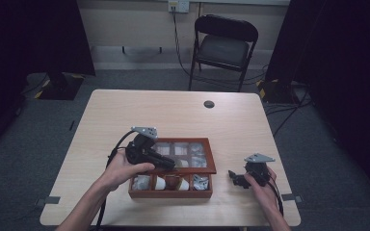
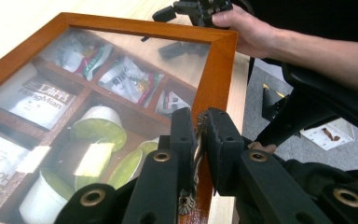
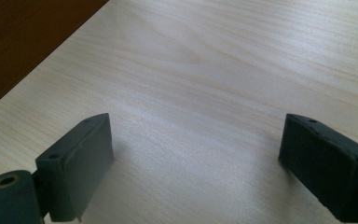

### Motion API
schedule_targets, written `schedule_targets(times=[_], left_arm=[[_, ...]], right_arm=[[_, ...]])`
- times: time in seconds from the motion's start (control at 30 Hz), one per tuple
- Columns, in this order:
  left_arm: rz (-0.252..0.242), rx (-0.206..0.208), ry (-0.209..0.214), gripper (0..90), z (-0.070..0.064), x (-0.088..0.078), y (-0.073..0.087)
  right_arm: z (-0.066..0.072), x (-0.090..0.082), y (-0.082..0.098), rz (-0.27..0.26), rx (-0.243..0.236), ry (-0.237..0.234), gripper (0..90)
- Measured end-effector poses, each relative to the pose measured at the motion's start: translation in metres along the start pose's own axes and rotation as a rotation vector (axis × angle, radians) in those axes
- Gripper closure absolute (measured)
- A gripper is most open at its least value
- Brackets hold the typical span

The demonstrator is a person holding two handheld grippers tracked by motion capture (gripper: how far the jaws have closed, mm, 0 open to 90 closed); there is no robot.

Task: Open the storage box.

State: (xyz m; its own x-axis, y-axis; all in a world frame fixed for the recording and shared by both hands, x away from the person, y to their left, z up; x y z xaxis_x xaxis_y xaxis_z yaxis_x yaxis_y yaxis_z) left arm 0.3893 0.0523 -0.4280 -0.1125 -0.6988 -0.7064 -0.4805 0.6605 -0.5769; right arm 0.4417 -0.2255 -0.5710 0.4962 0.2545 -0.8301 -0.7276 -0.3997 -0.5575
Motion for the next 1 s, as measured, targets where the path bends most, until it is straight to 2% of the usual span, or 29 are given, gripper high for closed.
schedule_targets(times=[0.13,0.37,1.0], left_arm=[[-0.011,-0.026,-0.019,81.2,0.0,-0.005,-0.005],[-0.035,-0.046,-0.017,81.1,0.001,-0.01,-0.011],[-0.057,-0.011,-0.053,81.2,0.005,-0.024,-0.024]], right_arm=[[0.0,0.0,0.0,0.0,0.0,0.0,8.8],[0.0,0.0,0.0,0.0,0.0,0.0,8.8],[0.0,0.0,0.0,0.001,0.001,0.0,8.8]])
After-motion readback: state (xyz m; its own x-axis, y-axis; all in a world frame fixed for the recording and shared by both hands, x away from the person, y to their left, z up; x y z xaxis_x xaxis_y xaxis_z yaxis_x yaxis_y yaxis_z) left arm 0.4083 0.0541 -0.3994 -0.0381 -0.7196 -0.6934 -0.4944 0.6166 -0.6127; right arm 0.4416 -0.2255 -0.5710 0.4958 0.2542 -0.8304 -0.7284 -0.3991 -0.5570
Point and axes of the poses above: each handheld gripper's, and its own axes: x roughly forward along the jaws, y roughly out of its underside, z roughly to its left, the point moved 10 cm from there along x, roughly forward along the jaws, and after that the axes turned 12 degrees about z, right-handed, at the moved point
